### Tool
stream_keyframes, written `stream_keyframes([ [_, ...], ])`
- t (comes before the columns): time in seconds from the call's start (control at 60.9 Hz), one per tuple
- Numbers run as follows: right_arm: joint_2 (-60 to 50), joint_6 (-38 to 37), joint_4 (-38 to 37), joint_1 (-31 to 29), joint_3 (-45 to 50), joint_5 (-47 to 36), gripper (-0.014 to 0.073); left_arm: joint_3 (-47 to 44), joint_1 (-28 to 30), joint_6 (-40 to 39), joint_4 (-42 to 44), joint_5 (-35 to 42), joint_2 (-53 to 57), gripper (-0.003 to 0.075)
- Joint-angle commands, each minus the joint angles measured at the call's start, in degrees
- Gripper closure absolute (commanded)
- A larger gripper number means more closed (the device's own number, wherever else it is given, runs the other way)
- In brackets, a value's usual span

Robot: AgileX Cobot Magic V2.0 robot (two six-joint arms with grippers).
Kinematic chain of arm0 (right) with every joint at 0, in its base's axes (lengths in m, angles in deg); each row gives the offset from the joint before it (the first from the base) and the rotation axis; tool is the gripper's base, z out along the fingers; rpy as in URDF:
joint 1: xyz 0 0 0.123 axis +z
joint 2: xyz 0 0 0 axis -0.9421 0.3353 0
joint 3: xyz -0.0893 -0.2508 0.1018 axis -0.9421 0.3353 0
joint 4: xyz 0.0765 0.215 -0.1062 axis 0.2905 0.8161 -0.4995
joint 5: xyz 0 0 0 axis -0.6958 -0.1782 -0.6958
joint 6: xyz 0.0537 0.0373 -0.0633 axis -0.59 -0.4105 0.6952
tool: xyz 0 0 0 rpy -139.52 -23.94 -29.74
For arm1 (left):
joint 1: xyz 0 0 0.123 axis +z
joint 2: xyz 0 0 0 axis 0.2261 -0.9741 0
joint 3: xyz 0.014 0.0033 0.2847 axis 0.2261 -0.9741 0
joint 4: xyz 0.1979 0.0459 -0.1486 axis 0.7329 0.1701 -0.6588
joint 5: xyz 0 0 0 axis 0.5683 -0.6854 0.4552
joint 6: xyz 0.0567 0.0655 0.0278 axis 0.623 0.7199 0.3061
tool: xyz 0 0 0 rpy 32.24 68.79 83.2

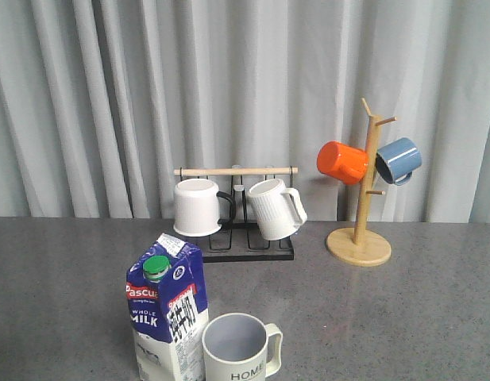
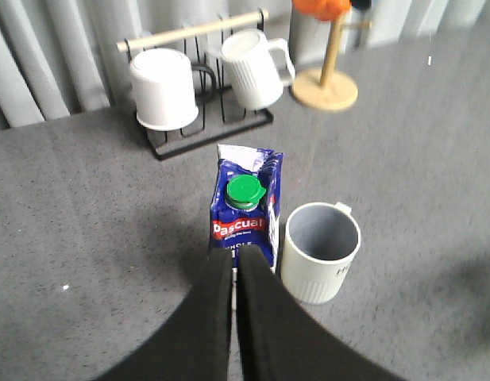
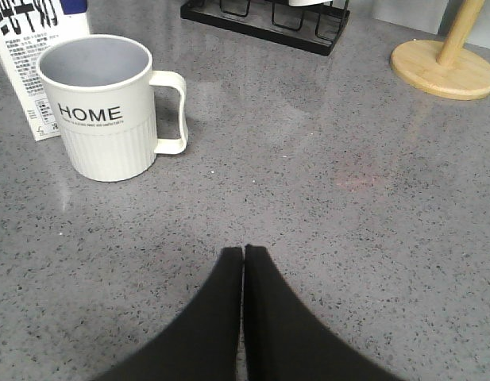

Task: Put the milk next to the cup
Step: 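Raise and withdraw the left gripper from the carton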

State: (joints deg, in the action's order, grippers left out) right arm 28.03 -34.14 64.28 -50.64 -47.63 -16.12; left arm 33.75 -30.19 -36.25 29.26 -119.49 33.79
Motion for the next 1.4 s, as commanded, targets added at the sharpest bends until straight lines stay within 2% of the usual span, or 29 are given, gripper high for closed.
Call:
stream_keyframes([
  [0.0, -0.3, 0.1, -0.4, -0.3, -1.7, -4.3, 0.0599, -7.1, -0.2, -3.4, -0.5, 12.3, 6.1, 0.0728],
  [0.066, -0.3, 0.1, -0.4, -0.3, -1.7, -4.3, 0.0599, -12.9, -0.2, -4.6, -0.8, 14.4, 9.6, 0.0728],
  [0.279, -0.3, 0.1, -0.4, -0.3, -1.7, -4.3, 0.0599, -25.2, -0.2, -4.5, -0.9, 13.1, 16.8, 0.0727],
  [0.509, -0.3, 0.1, -0.4, -0.3, -1.7, -4.3, 0.0599, -29.0, -0.2, -4.4, 0.0, 9.3, 18.6, 0.0727],
  [0.624, -0.3, 0.1, -0.4, -0.3, -1.7, -4.3, 0.0599, -29.1, -0.2, -3.7, 3.3, 10.3, 18.5, 0.0727],
  [0.706, -0.3, 0.1, -0.4, -0.3, -1.7, -4.3, 0.0599, -30.8, -0.1, -3.7, 4.2, 17.8, 19.0, 0.0727],
  [0.788, -0.3, 0.1, -0.4, -0.3, -1.7, -3.6, 0.0599, -35.6, 0.0, -3.7, 5.7, 29.6, 19.1, 0.0727],
  [0.969, -0.3, 0.1, -0.4, -0.3, -1.7, -3.5, 0.0599, -53.4, 1.6, -5.3, 6.5, 63.9, 22.0, 0.0727],
  [1.067, -0.3, 0.1, -0.4, -0.3, -1.7, -3.5, 0.0599, -63.5, 3.6, -8.8, 6.5, 74.8, 25.3, 0.0727],
  [1.133, -0.3, 0.1, -0.4, -0.3, -1.7, -3.5, 0.0599, -68.6, 5.1, -10.5, 6.5, 77.5, 28.0, 0.0727],
  [1.248, -0.3, 0.1, -0.4, -0.3, -1.7, -3.5, 0.0599, -75.3, 8.0, -13.1, 6.5, 77.6, 33.7, 0.0727],
  [1.314, -0.3, 0.1, -0.4, -0.3, -1.7, -3.4, 0.0599, -75.1, 9.8, -12.7, 6.5, 70.1, 37.3, 0.0727],
  [1.379, -0.3, 0.1, -0.4, -0.3, -1.7, -3.4, 0.0599, -75.1, 11.8, -12.4, 6.5, 66.9, 40.7, 0.0727],
])
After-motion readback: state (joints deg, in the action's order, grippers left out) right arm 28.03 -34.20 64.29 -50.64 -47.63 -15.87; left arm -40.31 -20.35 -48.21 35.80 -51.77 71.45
